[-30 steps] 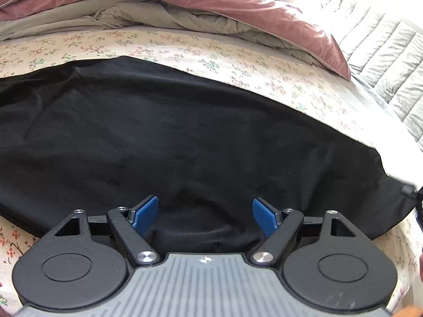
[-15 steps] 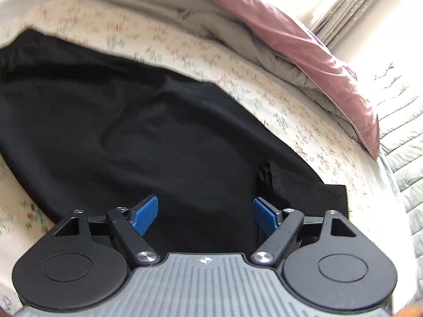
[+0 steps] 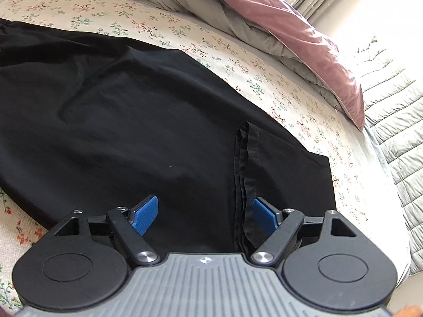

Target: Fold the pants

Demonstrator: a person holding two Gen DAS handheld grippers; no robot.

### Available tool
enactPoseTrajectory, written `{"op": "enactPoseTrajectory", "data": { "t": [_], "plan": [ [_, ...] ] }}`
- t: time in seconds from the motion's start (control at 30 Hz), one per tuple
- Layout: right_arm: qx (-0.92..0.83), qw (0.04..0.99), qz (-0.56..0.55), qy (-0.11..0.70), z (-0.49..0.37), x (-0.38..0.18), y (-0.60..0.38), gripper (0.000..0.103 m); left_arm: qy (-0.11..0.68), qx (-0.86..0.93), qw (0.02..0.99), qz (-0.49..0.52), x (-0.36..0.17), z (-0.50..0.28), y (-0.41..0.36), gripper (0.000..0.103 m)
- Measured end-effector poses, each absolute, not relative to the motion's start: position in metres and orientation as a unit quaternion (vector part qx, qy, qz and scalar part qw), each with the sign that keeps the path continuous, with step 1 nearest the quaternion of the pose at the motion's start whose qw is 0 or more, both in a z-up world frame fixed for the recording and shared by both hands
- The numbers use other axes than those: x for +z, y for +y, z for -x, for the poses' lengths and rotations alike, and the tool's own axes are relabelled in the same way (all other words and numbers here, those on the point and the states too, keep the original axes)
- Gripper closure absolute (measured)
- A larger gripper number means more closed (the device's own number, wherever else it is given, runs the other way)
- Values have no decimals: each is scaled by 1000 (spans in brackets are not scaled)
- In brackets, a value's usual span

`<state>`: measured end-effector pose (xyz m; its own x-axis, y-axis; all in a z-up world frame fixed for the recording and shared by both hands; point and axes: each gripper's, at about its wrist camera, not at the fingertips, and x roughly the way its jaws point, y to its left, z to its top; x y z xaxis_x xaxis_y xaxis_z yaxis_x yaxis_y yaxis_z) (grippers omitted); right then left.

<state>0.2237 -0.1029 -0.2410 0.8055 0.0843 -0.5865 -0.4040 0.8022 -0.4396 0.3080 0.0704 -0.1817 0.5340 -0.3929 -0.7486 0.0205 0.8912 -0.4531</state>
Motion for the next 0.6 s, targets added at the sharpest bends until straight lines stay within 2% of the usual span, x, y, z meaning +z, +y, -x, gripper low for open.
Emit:
{"op": "enactPoseTrajectory", "data": {
  "t": [0.2, 0.3, 0.43, 0.6],
  "plan": [
    [175, 910, 279, 251, -211, -236, -86, 45, 469, -125, 849, 208, -184, -307, 76, 8],
    [186, 912, 262, 256, -211, -235, -83, 53, 472, -125, 848, 208, -185, -307, 75, 8],
    [193, 914, 233, 271, -219, -232, -85, 90, 470, -129, 848, 209, -182, -307, 75, 8],
    [214, 914, 175, 298, -227, -226, -94, 90, 469, -129, 848, 210, -182, -308, 77, 8]
  ]
}}
